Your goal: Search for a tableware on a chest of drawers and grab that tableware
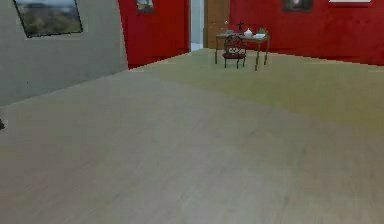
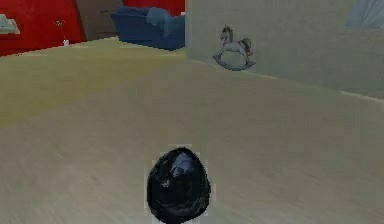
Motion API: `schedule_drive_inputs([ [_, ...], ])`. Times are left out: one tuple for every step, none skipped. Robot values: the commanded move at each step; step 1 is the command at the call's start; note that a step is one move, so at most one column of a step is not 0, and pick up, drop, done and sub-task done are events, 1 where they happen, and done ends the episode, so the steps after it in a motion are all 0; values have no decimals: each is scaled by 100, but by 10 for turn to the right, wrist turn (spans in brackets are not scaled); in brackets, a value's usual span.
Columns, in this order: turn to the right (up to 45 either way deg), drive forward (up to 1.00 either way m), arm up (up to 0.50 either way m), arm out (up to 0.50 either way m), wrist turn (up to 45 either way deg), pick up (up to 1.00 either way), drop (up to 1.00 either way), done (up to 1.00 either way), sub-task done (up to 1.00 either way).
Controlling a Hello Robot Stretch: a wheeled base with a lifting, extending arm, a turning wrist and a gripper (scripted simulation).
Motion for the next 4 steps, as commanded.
schedule_drive_inputs([
  [0,100,0,0,0,0,0,0,0],
  [0,100,0,0,0,0,0,0,0],
  [0,100,0,0,0,0,0,0,0],
  [0,100,0,0,0,0,0,0,0],
])
